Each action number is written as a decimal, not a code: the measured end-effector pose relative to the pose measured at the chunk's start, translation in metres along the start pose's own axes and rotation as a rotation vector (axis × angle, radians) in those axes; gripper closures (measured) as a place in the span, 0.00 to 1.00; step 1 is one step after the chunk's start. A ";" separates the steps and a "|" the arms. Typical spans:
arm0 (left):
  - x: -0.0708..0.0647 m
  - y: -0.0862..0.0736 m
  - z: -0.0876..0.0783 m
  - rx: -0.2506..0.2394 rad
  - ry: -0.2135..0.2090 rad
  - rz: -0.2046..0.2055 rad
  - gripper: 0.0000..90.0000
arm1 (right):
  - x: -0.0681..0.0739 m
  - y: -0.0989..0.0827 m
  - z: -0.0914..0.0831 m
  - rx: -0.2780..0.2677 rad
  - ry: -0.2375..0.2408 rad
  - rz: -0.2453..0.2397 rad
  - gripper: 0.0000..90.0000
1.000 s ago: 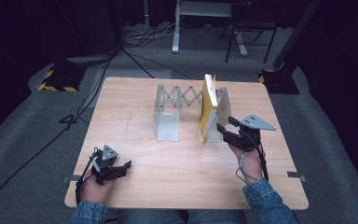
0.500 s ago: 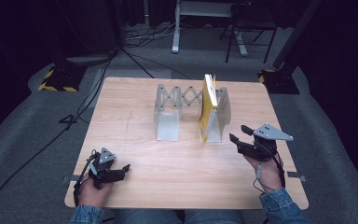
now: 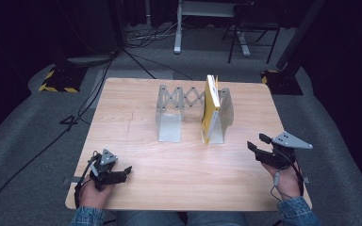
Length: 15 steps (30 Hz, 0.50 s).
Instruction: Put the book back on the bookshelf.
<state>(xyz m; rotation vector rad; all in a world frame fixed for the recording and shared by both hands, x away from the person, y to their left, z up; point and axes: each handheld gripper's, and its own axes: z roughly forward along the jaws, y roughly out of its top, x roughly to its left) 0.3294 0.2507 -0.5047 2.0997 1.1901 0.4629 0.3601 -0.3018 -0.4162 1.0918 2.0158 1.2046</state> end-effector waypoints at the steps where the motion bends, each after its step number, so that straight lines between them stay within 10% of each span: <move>1: 0.000 0.000 0.000 0.000 0.000 0.000 0.26 | 0.000 0.000 0.000 0.000 0.000 0.000 0.44; 15: 0.000 0.000 0.001 -0.004 0.001 -0.009 0.25 | -0.037 -0.050 0.011 0.142 -0.022 0.063 0.41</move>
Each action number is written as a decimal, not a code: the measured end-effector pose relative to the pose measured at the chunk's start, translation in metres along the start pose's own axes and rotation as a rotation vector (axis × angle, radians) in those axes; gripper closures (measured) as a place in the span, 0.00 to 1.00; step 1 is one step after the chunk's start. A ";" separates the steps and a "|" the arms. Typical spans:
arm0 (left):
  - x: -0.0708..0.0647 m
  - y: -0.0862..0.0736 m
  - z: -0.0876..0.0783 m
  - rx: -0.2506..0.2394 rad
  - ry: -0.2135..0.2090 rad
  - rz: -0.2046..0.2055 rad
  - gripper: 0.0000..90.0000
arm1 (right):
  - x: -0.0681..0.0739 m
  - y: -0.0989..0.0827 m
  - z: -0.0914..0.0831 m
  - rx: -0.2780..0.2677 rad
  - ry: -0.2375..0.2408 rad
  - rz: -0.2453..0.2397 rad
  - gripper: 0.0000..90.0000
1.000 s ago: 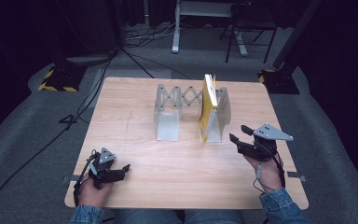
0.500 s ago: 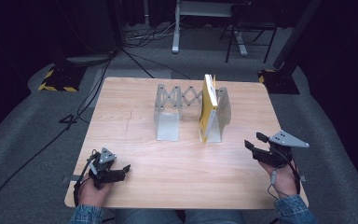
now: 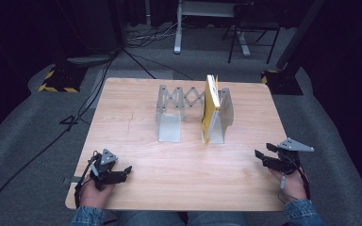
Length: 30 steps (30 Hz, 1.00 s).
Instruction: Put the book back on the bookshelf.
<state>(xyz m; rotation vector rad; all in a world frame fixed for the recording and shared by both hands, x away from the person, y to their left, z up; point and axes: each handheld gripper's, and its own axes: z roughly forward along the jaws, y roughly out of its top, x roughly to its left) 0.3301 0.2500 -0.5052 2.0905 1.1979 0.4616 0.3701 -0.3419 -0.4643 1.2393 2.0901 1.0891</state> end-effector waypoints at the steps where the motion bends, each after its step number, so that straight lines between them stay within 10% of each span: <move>1: 0.000 0.000 0.000 0.000 0.000 0.000 0.25 | -0.001 -0.003 0.001 0.004 -0.002 0.002 0.41; 24: 0.000 0.000 0.000 -0.001 0.000 0.000 0.25 | 0.003 -0.035 0.018 0.087 -0.038 -0.045 0.41; 30: 0.000 0.000 0.000 -0.001 0.000 0.000 0.25 | 0.002 -0.034 0.022 0.111 -0.015 0.004 0.28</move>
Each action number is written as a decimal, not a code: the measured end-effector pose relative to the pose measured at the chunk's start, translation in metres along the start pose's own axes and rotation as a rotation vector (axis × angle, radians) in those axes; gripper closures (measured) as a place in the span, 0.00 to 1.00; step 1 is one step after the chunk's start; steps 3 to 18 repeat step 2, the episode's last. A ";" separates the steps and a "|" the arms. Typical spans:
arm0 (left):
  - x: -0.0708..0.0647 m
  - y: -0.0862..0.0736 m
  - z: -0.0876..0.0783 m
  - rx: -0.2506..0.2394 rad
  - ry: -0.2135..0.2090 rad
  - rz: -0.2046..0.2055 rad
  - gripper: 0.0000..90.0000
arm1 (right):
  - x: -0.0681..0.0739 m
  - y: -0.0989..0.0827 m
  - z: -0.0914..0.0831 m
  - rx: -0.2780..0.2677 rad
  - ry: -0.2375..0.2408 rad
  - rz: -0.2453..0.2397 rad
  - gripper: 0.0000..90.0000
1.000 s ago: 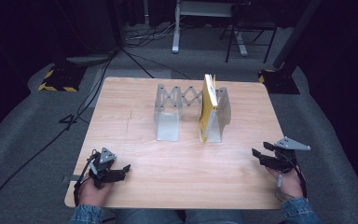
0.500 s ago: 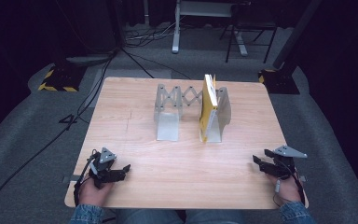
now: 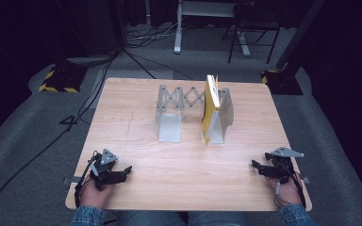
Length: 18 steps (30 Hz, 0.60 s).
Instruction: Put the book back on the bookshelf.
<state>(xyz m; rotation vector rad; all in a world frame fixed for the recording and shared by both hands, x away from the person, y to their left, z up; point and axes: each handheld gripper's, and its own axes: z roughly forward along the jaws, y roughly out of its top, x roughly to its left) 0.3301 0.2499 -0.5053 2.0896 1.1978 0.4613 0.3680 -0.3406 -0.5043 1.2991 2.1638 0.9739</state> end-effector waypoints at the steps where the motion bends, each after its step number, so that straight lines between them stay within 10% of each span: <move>1: 0.000 0.000 0.000 0.000 0.000 0.001 0.25 | 0.000 0.000 0.000 0.006 0.005 -0.006 0.26; 18: 0.000 0.000 0.000 0.000 0.000 0.001 0.25 | 0.000 0.000 0.000 0.006 0.005 -0.006 0.26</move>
